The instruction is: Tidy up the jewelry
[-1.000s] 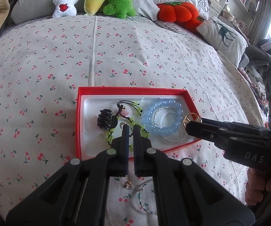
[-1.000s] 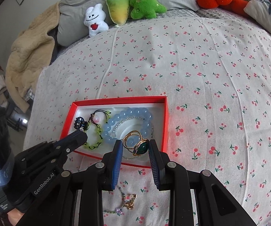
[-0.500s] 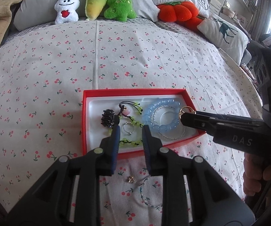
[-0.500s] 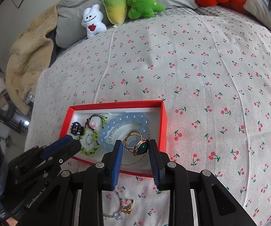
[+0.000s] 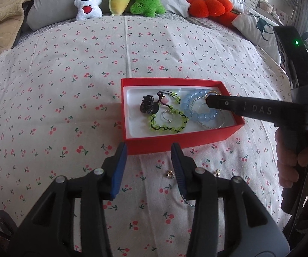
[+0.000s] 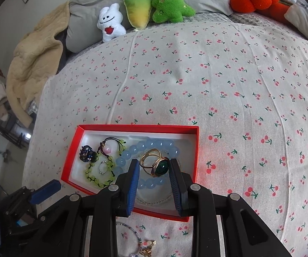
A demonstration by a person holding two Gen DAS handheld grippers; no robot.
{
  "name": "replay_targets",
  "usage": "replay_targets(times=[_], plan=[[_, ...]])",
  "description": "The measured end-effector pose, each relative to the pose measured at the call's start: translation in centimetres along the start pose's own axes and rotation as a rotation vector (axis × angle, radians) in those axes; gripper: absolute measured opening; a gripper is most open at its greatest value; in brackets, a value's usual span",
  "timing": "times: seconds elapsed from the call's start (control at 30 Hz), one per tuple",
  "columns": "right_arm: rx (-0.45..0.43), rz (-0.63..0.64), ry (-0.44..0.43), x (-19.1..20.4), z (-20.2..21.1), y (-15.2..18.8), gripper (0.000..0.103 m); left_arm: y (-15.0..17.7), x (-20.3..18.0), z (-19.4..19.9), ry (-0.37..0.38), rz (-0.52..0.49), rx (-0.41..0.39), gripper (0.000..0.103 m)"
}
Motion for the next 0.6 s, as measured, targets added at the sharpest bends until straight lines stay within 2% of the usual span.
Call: replay_targets(times=[0.1, 0.17, 0.23, 0.3, 0.43, 0.6], plan=[[-0.006, 0.005, 0.002, 0.1, 0.0, -0.1, 0.029, 0.3, 0.0, 0.1, -0.009, -0.001, 0.008, 0.048], [-0.014, 0.008, 0.000, 0.2, 0.2, -0.1, 0.029, 0.4, 0.0, 0.3, -0.015, 0.000, 0.006, 0.056], [-0.014, 0.016, -0.004, 0.4, 0.5, 0.0, 0.034, 0.5, -0.1, 0.5, -0.017, -0.002, 0.005, 0.061], [-0.020, 0.023, -0.004, 0.6, 1.2, 0.3, 0.062, 0.7, -0.2, 0.6, -0.020, -0.005, 0.010, 0.066], [-0.048, 0.048, -0.015, 1.1, 3.3, 1.0, 0.064, 1.5, -0.4, 0.4, -0.021, -0.007, 0.038, 0.073], [-0.040, 0.070, 0.028, 0.1, 5.1, 2.8, 0.064, 3.5, -0.6, -0.1, -0.021, -0.007, 0.088, 0.073]])
Point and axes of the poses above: each gripper's, at about its wrist camera, not at the fingertips, and z roughly against the way its jaws point, x to its left, y to its underside, the point moved 7 cm from there along -z, roughly the way its jaws point, and after that the axes turned 11 degrees about -z, right-handed, at the moved point
